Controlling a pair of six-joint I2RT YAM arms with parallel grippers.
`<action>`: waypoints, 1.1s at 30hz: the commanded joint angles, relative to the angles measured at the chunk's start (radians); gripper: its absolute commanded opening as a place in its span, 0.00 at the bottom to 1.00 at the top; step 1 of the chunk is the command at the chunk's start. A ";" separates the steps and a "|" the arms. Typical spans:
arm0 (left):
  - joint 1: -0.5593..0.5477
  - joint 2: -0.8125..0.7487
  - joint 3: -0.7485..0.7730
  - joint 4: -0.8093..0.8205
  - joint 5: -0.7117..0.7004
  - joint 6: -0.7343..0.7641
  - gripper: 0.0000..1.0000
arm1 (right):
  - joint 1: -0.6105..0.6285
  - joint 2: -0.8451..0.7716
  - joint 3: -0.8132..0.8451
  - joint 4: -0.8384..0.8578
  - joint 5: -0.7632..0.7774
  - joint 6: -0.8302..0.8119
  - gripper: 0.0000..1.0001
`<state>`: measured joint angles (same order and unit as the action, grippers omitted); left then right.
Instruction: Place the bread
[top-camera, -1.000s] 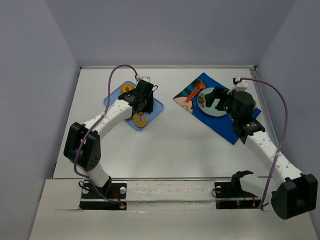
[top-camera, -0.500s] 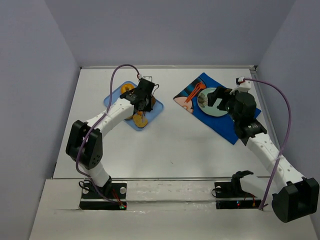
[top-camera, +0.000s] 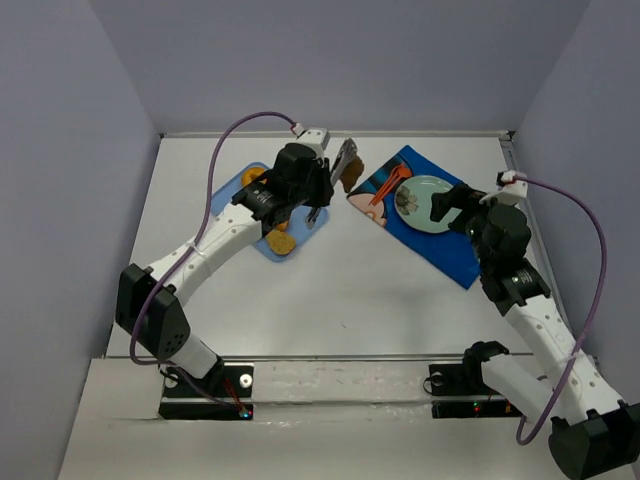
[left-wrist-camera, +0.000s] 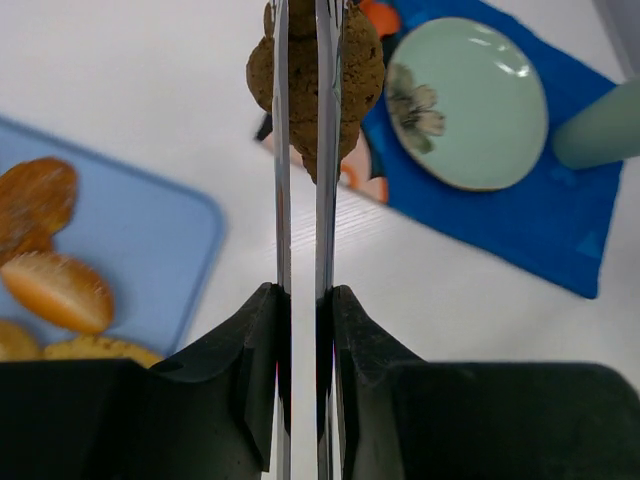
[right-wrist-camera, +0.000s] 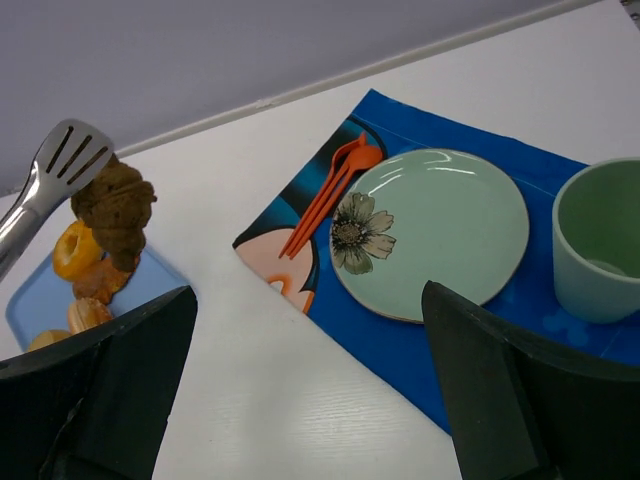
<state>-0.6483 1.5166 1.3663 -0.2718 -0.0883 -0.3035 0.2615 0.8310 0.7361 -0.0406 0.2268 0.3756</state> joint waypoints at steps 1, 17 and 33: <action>-0.048 0.088 0.120 0.174 0.215 0.040 0.06 | -0.005 -0.081 -0.006 -0.012 0.089 0.025 1.00; -0.171 0.721 0.727 0.017 0.400 0.000 0.20 | -0.005 -0.076 -0.020 -0.019 0.177 0.016 1.00; -0.172 0.633 0.800 -0.066 0.251 0.090 0.63 | -0.005 -0.090 -0.021 -0.021 0.152 0.019 1.00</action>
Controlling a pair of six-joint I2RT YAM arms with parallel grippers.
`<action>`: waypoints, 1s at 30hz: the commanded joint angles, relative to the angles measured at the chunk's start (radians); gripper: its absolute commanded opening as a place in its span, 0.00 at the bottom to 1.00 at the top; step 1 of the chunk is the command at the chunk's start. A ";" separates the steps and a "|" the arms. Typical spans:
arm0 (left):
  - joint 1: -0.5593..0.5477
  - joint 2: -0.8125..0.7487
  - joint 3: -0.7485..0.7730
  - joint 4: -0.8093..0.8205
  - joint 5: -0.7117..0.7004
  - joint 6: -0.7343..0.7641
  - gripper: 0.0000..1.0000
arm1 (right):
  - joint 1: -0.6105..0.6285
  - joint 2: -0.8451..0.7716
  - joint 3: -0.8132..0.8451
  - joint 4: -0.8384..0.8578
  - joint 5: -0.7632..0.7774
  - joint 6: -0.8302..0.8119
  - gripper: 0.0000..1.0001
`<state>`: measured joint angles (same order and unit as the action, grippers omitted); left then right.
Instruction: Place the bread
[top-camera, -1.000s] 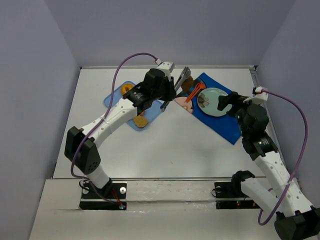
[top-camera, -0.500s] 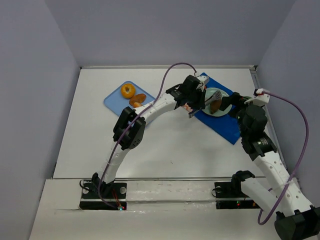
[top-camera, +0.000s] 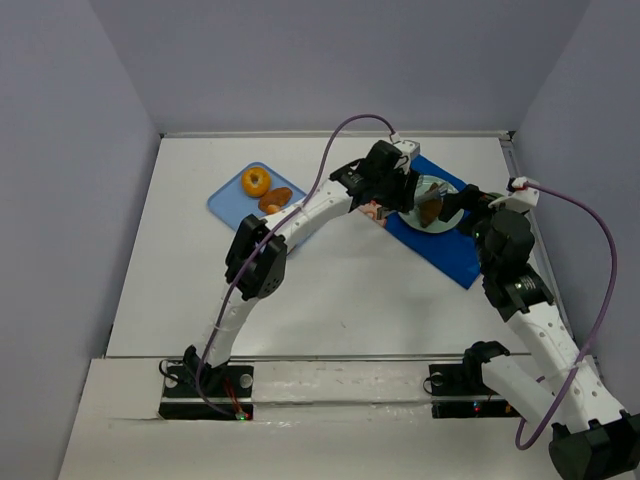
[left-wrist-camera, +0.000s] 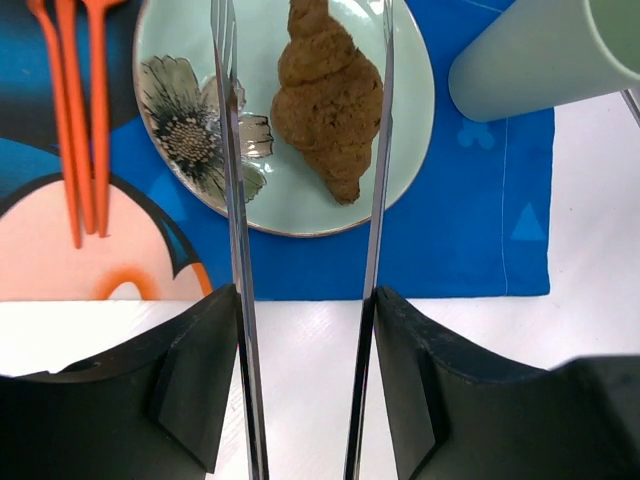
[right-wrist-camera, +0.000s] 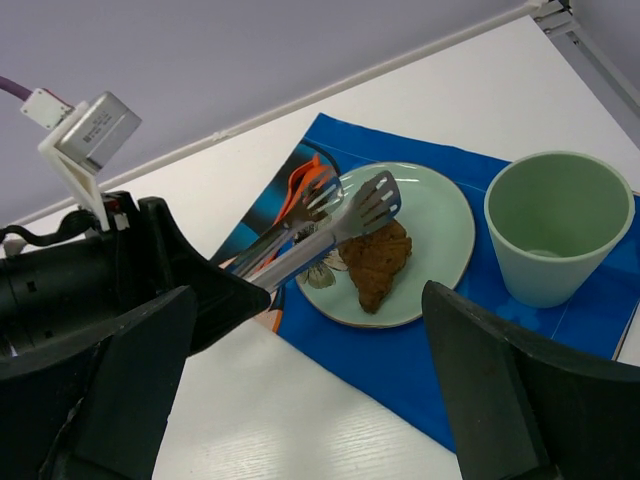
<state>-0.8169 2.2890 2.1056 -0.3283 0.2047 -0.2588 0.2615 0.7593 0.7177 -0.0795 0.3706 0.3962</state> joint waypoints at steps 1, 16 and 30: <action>-0.001 -0.149 0.060 -0.014 -0.059 0.053 0.61 | -0.005 -0.021 -0.004 0.020 0.007 0.003 1.00; 0.030 -0.670 -0.606 0.173 -0.284 0.001 0.57 | -0.005 0.001 -0.004 0.034 -0.051 -0.022 1.00; 0.030 -1.206 -1.375 0.311 -0.353 -0.142 0.59 | -0.005 0.037 -0.001 0.069 -0.079 -0.043 1.00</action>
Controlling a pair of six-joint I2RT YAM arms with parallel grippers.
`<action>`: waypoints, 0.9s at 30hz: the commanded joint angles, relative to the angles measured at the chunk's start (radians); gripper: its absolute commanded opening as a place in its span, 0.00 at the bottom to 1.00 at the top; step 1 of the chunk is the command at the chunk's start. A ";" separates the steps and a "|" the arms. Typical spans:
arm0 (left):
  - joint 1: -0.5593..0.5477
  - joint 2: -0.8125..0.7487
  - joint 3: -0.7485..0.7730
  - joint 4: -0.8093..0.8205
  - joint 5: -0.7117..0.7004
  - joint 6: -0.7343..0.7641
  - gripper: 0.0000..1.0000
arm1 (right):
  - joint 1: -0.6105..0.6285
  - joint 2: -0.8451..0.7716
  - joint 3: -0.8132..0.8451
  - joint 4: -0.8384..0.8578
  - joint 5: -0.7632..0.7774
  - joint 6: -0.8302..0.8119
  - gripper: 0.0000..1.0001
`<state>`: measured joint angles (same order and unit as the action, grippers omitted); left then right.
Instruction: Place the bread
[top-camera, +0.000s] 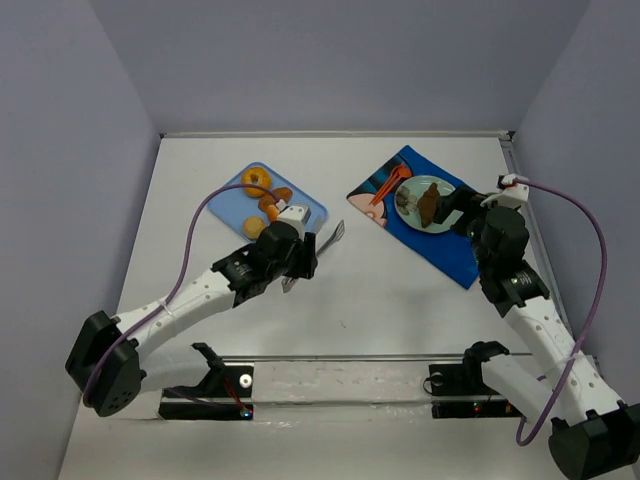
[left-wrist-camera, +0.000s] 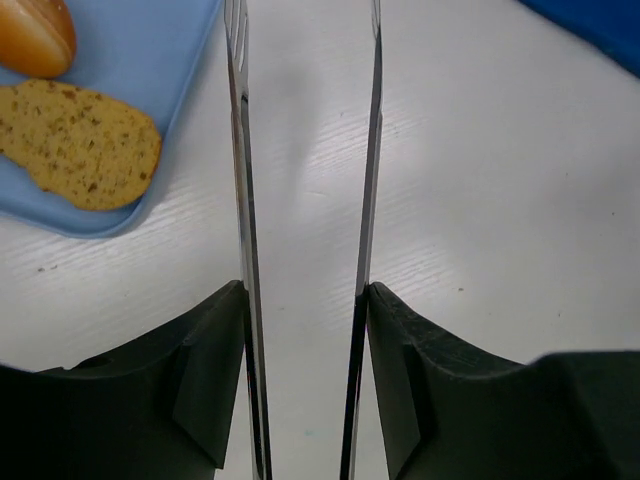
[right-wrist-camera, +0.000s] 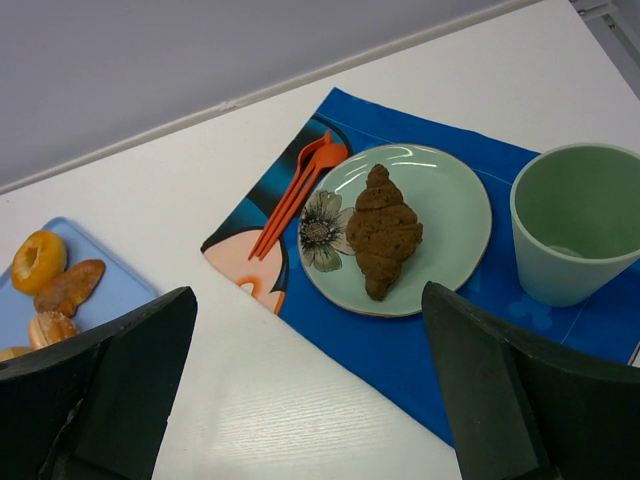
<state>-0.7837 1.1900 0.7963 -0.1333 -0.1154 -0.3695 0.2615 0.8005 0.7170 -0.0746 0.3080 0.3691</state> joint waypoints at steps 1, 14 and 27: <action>-0.005 -0.119 -0.081 0.124 -0.024 -0.022 0.65 | -0.005 -0.004 -0.004 0.062 -0.020 -0.018 1.00; -0.017 -0.036 -0.190 0.084 0.046 -0.086 0.73 | -0.005 0.019 -0.007 0.062 -0.021 -0.018 1.00; -0.048 -0.202 -0.028 0.061 -0.163 -0.043 0.99 | -0.005 -0.030 -0.008 0.090 -0.040 -0.007 1.00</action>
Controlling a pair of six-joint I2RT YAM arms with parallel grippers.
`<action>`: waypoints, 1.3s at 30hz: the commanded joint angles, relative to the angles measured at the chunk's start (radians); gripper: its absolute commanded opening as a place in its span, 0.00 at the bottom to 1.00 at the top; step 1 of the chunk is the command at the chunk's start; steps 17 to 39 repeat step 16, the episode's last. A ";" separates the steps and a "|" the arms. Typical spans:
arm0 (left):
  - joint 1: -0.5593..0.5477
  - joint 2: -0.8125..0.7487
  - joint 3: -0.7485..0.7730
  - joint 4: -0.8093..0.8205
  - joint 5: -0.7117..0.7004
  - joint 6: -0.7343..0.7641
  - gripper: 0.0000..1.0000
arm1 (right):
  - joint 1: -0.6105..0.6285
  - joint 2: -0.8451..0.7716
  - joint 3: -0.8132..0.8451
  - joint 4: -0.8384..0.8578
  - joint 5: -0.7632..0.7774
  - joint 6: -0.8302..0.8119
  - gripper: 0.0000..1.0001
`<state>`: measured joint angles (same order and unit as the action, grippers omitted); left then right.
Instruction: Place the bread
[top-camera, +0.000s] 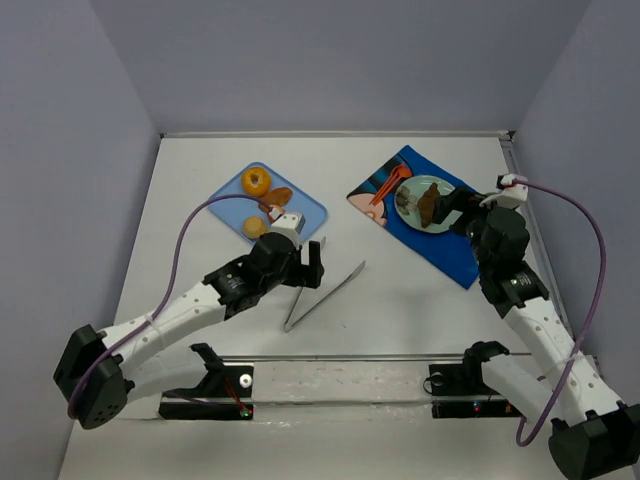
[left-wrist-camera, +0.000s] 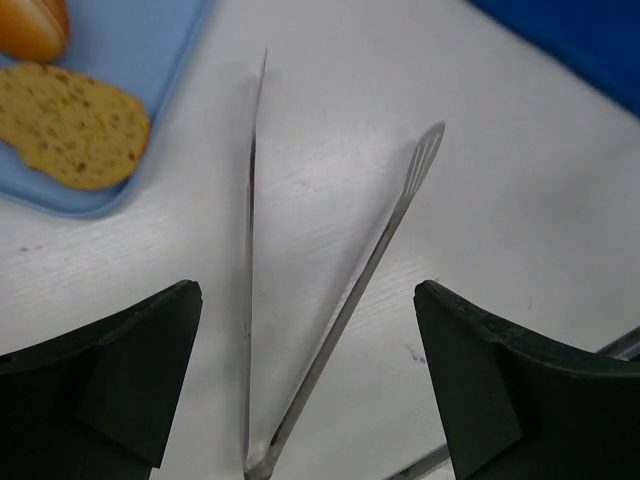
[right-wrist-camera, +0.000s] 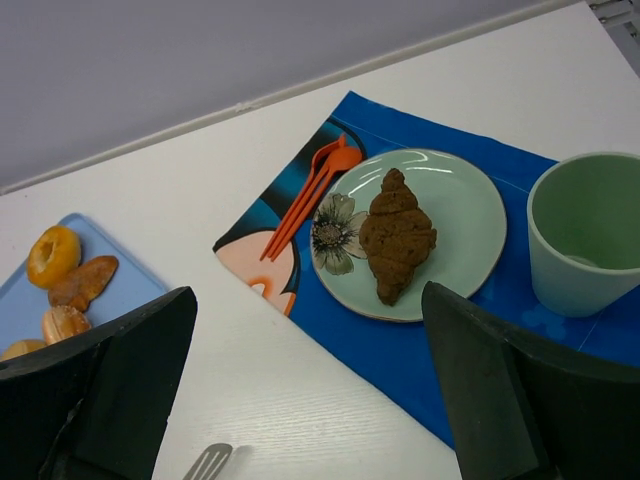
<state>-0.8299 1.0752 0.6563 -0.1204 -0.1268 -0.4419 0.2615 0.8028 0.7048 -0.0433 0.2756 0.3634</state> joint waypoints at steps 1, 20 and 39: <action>-0.002 -0.096 0.127 0.048 -0.186 0.031 0.99 | -0.005 -0.034 0.005 0.060 -0.009 0.002 1.00; 0.297 -0.075 0.220 0.113 -0.194 -0.027 0.99 | -0.005 -0.050 0.016 0.046 0.047 0.042 1.00; 0.297 -0.075 0.220 0.113 -0.194 -0.027 0.99 | -0.005 -0.050 0.016 0.046 0.047 0.042 1.00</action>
